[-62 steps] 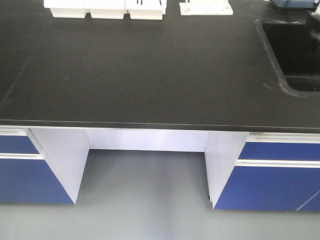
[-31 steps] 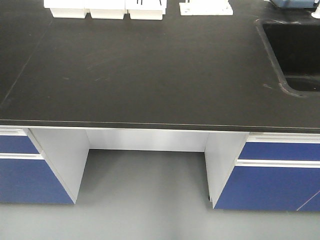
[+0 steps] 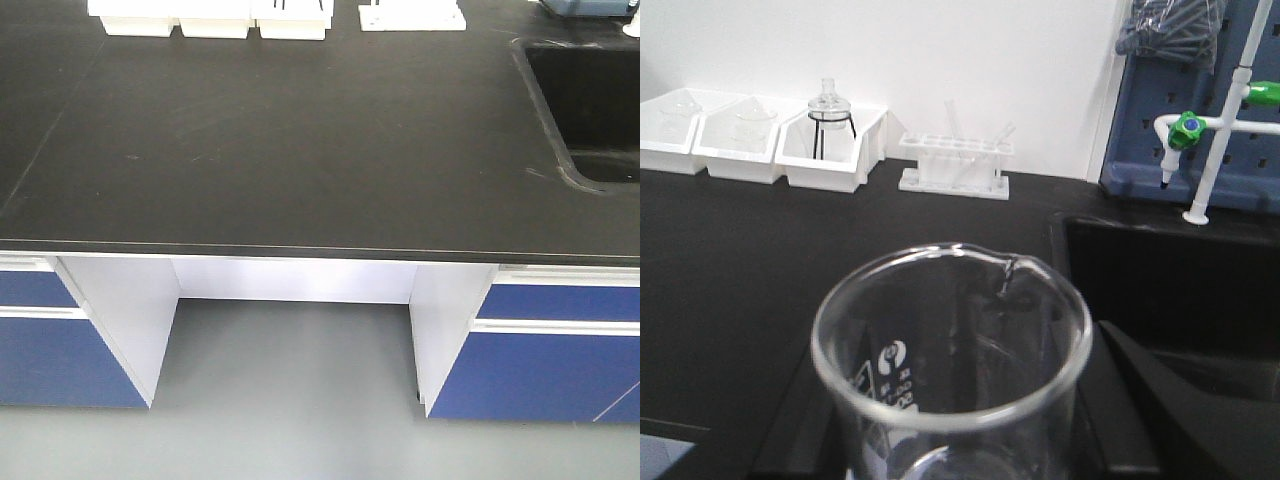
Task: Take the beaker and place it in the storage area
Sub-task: 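Hold the beaker raised in the right gripper while the base backs away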
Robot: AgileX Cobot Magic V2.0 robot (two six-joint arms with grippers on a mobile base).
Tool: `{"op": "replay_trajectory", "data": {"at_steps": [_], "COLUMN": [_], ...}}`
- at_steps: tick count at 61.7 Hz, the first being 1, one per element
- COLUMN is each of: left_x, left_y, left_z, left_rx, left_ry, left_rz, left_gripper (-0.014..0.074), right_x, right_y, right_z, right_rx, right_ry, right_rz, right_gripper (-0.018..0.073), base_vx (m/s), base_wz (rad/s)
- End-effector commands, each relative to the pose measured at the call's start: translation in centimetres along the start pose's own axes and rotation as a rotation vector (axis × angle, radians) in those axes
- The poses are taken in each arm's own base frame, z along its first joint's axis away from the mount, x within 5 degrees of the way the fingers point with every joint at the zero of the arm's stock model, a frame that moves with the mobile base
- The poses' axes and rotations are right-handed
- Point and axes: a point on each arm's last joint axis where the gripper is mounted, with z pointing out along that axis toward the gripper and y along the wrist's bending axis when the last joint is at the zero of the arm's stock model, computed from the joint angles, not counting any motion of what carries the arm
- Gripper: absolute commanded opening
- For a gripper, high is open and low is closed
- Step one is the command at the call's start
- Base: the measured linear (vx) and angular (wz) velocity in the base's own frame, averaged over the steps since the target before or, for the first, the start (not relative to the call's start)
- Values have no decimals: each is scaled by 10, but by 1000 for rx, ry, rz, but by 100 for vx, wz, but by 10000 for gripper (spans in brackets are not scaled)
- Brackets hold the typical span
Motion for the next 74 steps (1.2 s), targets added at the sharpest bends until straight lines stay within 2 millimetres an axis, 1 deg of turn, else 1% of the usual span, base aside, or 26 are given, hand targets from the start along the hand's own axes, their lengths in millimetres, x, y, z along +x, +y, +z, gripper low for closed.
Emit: {"op": "replay_trajectory", "data": {"at_steps": [1,74], "left_x": [-1,-1], "left_y": [-2,-2], "left_z": [0,0], "left_rx": [29,29], "left_ry": [-76,-76], "left_rz": [-11,-11], "left_gripper": [-8,-8], "right_x": [-14,-14], "right_y": [-1,-1], "right_z": [-2,-2], "right_rx": [5,5], "right_ry": [-95,-94], "right_rz": [-13,-13], "right_gripper": [-3,-3], "base_vx": [0,-2], "base_wz": [0,-1]}}
